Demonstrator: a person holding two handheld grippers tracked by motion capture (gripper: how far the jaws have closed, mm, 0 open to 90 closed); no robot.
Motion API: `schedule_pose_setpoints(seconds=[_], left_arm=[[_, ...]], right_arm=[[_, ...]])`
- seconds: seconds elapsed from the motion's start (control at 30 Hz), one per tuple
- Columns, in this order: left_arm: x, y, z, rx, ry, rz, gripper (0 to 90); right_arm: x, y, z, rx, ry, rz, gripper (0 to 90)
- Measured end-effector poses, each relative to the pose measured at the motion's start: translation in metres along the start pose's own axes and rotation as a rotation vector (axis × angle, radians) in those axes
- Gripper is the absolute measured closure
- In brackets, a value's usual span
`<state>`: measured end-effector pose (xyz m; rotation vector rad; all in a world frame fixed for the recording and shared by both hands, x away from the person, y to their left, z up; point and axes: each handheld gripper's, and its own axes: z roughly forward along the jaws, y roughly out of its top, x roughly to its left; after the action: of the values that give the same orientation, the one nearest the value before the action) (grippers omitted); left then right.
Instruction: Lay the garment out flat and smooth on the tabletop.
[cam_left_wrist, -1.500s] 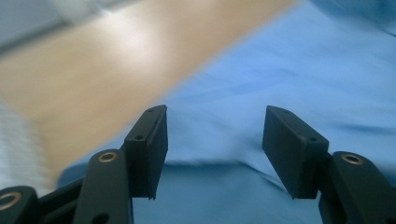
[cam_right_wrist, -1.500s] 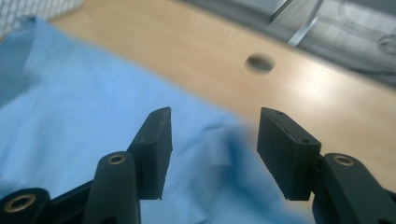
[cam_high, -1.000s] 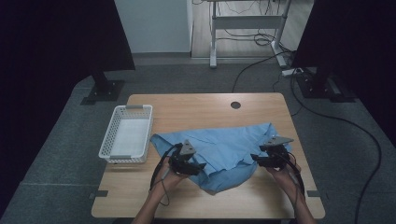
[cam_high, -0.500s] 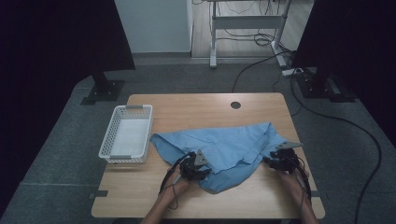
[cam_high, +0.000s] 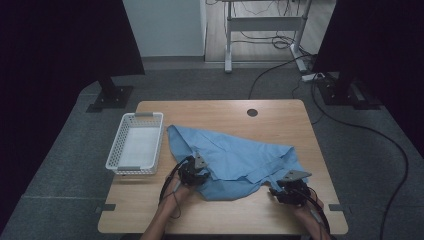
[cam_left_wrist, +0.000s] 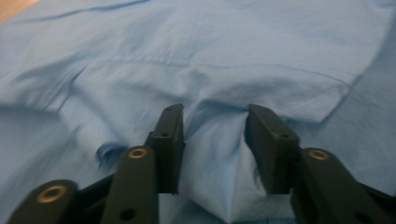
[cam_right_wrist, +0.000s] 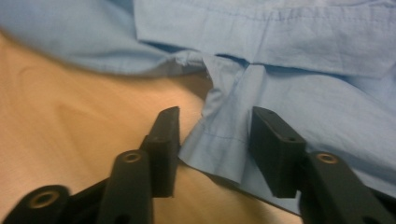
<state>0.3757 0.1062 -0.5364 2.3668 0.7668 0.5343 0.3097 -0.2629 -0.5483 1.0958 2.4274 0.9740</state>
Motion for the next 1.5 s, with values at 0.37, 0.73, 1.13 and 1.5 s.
schedule_pose_setpoints(seconds=[0.37, 0.73, 1.13, 1.5], left_arm=[[-0.037, 0.021, -0.009, -0.114, -0.058, 0.013, 29.0], [-0.019, -0.001, 0.005, -0.051, 0.014, -0.022, 26.9], [0.009, -0.014, -0.015, -0.015, 0.04, -0.04, 31.3], [-0.007, -0.002, -0.005, -0.009, -0.029, 0.058, 34.5]], right_arm=[[-0.047, 0.011, -0.007, -0.081, -0.076, 0.014, 38.8], [-0.036, -0.009, 0.003, -0.072, -0.006, 0.026, 34.4], [0.015, -0.019, -0.017, -0.063, 0.042, -0.033, 37.8], [-0.05, 0.004, -0.028, -0.112, -0.126, 0.013, 36.0]])
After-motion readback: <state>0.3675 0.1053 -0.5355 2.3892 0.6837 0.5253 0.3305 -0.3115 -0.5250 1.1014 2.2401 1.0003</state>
